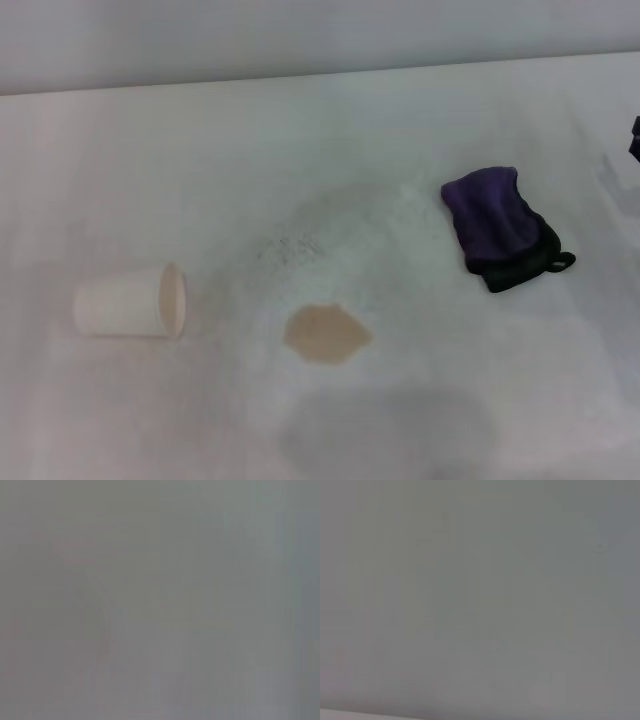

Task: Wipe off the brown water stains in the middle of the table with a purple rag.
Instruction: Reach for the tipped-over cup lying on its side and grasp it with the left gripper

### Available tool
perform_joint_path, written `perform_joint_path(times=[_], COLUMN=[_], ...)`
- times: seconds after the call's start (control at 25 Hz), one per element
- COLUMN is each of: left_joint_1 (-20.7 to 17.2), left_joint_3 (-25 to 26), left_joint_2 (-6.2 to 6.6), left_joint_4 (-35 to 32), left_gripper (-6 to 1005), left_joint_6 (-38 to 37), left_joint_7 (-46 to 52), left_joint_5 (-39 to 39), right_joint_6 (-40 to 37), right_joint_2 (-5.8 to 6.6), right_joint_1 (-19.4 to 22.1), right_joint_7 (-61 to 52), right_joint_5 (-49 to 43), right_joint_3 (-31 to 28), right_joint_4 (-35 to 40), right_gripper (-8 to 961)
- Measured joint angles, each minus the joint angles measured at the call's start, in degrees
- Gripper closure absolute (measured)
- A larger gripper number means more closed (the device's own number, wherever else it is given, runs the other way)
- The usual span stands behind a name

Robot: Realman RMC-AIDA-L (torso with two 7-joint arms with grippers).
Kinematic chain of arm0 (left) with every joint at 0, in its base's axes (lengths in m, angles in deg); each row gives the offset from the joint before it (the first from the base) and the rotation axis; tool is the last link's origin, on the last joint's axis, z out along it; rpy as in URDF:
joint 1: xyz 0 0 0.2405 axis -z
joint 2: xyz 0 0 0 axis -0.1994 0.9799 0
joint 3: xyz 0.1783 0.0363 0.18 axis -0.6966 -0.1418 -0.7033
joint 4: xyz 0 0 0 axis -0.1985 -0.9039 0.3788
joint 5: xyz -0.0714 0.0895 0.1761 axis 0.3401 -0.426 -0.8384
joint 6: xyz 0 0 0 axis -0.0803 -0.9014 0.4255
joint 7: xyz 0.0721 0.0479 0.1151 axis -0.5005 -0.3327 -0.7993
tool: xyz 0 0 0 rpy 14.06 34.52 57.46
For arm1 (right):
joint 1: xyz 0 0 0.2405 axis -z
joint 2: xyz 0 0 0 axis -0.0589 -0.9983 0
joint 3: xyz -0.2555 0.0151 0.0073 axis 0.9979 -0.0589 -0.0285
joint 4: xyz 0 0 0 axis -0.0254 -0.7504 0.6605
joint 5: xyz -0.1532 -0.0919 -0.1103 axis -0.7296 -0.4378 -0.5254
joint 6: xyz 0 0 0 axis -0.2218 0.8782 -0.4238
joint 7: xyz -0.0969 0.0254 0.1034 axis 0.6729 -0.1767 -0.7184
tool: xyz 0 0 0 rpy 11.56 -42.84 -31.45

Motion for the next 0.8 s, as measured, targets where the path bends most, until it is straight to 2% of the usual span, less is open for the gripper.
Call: perform_joint_path(times=[0.04,0.08,0.12,0.36,0.4,0.44,0.8], left_joint_1=[0.0,1.5,2.0,6.2,6.2,8.7,16.9], left_joint_3=[0.0,-0.1,-0.1,-0.1,-0.1,-0.1,-0.2], left_joint_2=[0.00,0.00,0.00,0.02,0.02,0.13,0.17], left_joint_4=[0.0,5.2,6.8,19.4,19.4,26.1,48.6], left_gripper=[107,107,107,107,107,107,107], left_joint_6=[0.0,1.4,1.7,-0.5,-0.5,-4.4,-19.0], left_joint_7=[0.0,8.1,10.8,25.1,25.1,30.5,39.5], left_joint_5=[0.0,-5.2,-7.4,-20.9,-20.9,-27.4,-45.3], right_joint_6=[-0.1,-0.2,-0.3,-0.5,-0.5,-0.5,-0.5], right_joint_2=[-0.03,-0.05,-0.05,-0.23,-0.25,-0.28,-0.43], right_joint_1=[-0.2,-0.3,-0.5,-1.4,-1.6,-1.7,-2.4], right_joint_7=[0.0,0.0,0.0,0.0,0.0,0.0,-0.5], right_joint_5=[0.0,-0.1,-0.1,-0.2,-0.2,-0.2,-0.2], right_joint_3=[0.0,0.1,0.1,0.2,0.2,0.2,0.1], right_joint_4=[0.0,0.0,-0.1,-0.7,-0.9,-1.2,-3.7], right_gripper=[112,112,113,113,113,113,112])
